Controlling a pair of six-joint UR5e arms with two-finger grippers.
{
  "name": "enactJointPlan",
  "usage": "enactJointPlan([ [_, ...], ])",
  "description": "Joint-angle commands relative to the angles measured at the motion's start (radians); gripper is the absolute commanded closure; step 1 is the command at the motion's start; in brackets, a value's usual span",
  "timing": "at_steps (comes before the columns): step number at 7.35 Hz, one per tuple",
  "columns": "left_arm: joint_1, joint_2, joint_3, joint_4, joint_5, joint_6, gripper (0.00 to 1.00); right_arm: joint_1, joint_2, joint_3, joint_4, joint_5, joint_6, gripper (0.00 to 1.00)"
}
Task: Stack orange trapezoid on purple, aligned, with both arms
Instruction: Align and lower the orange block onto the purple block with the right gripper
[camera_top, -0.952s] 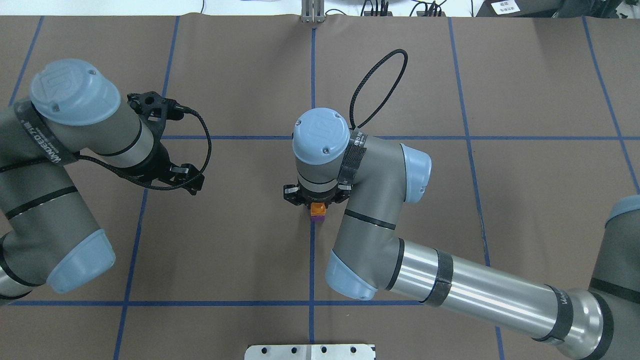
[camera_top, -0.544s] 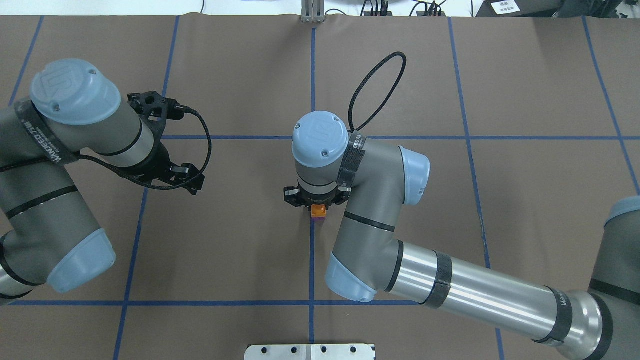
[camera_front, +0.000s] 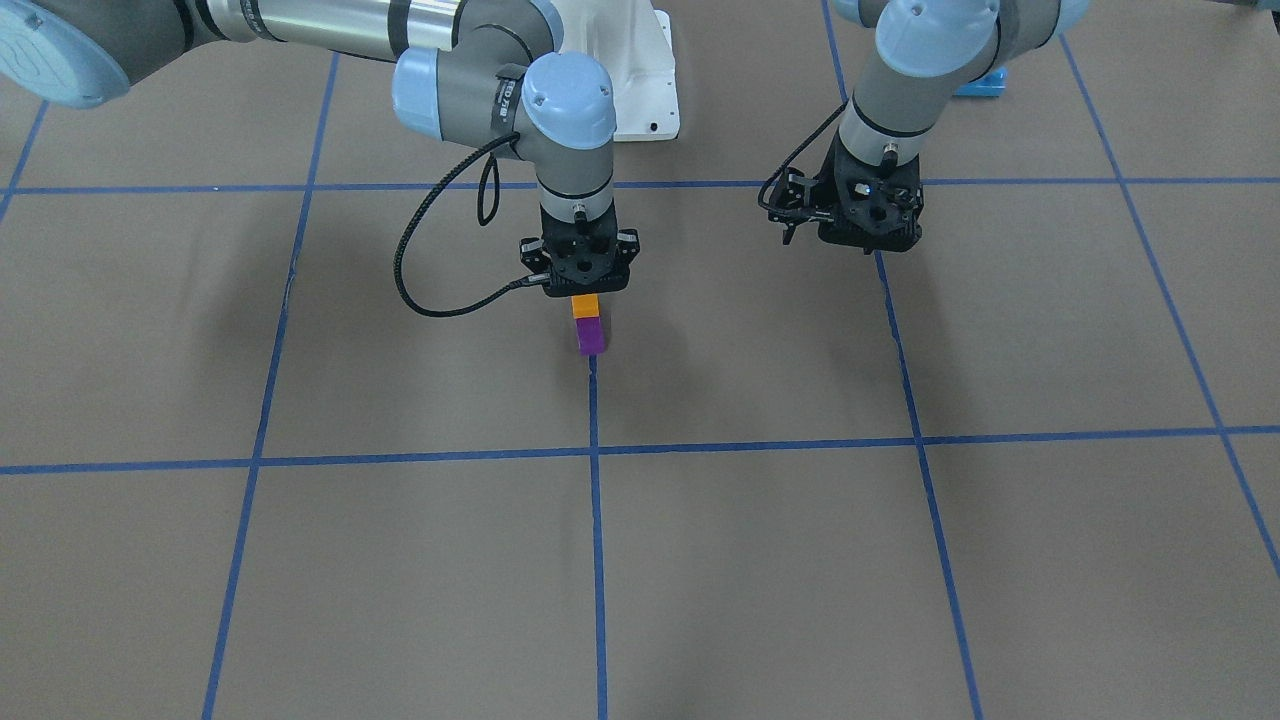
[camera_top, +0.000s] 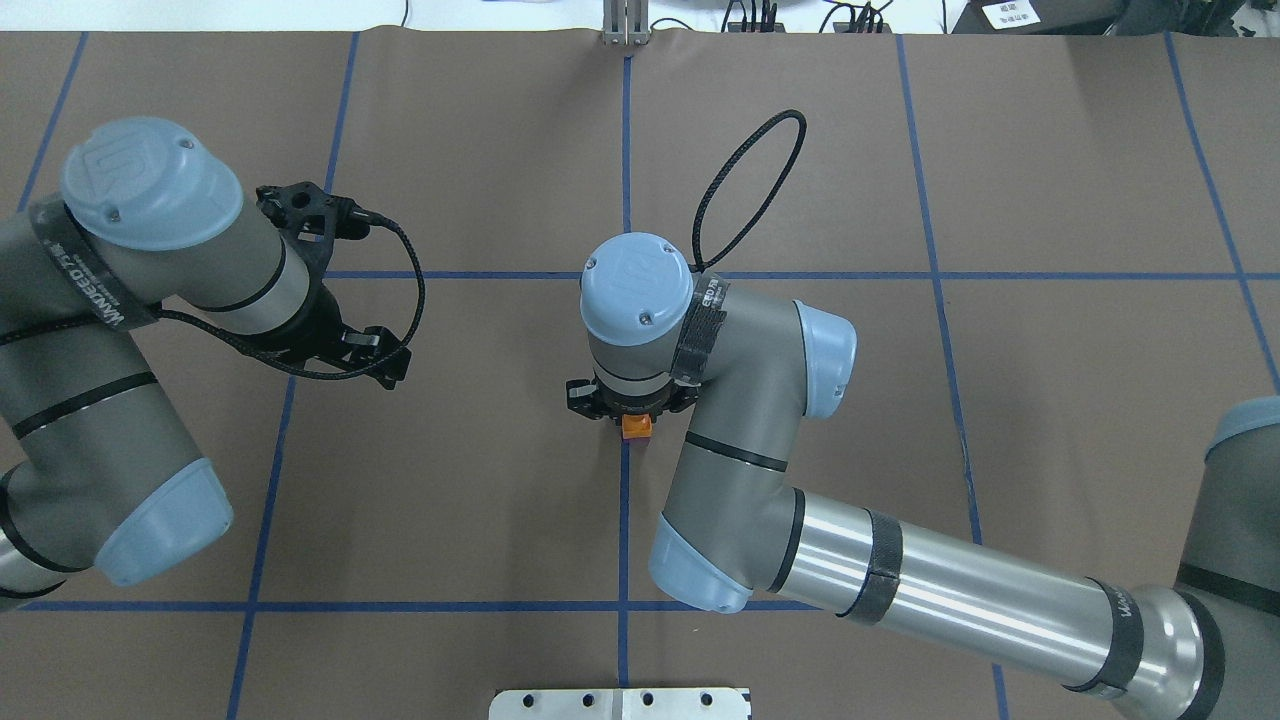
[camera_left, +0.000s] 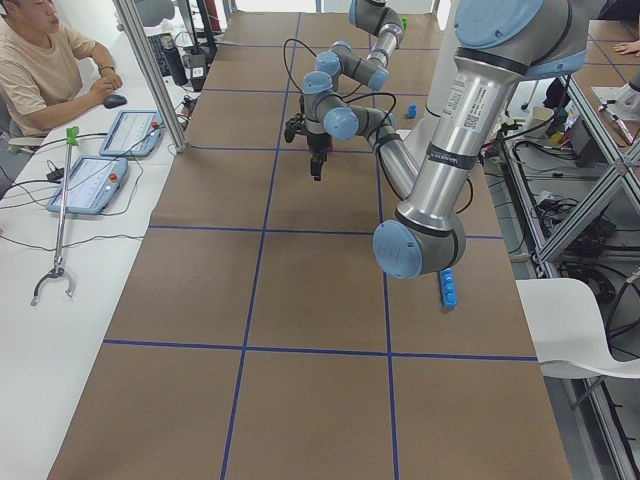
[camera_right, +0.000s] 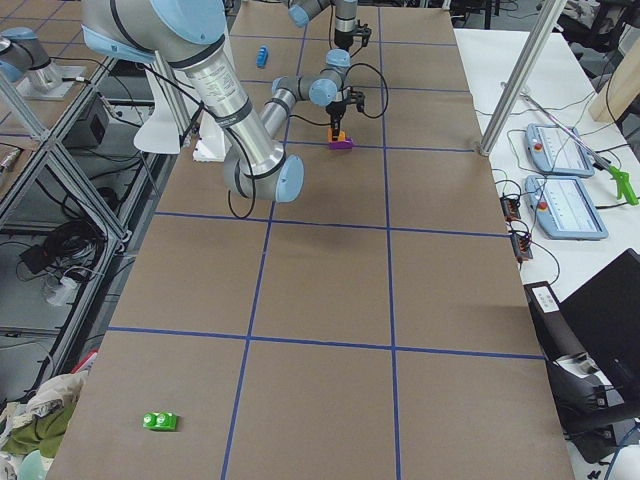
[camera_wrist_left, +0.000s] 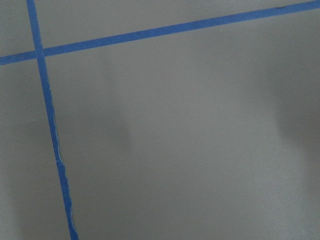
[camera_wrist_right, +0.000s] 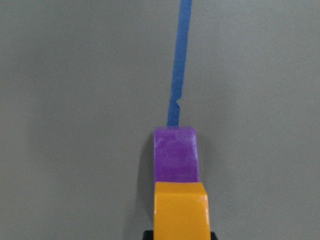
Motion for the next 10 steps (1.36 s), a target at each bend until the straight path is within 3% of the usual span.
enactJointPlan([
  [1,0.000,-0.002,0.000,0.000,0.000,-0.003,0.00,0.001,0.000,-0.005,0.017,-0.001,-0.003,1.00],
  [4,0.000,-0.004,-0.002,0.003,0.000,-0.005,0.00,0.001,-0.002,-0.009,0.021,-0.001,-0.021,1.00],
  [5,0.000,-0.006,-0.002,0.003,0.000,-0.005,0.00,0.001,0.000,-0.009,0.021,-0.002,-0.020,0.78],
  [6,0.000,-0.006,-0.002,0.003,0.000,-0.006,0.00,0.004,0.004,-0.003,0.023,-0.007,-0.020,0.01],
  [9,-0.001,-0.009,-0.003,0.005,0.000,-0.006,0.00,0.022,0.004,0.032,0.018,0.009,-0.021,0.00],
  [10,-0.012,0.004,-0.024,0.009,0.000,0.008,0.00,0.047,-0.011,0.102,-0.012,0.025,-0.021,0.00],
])
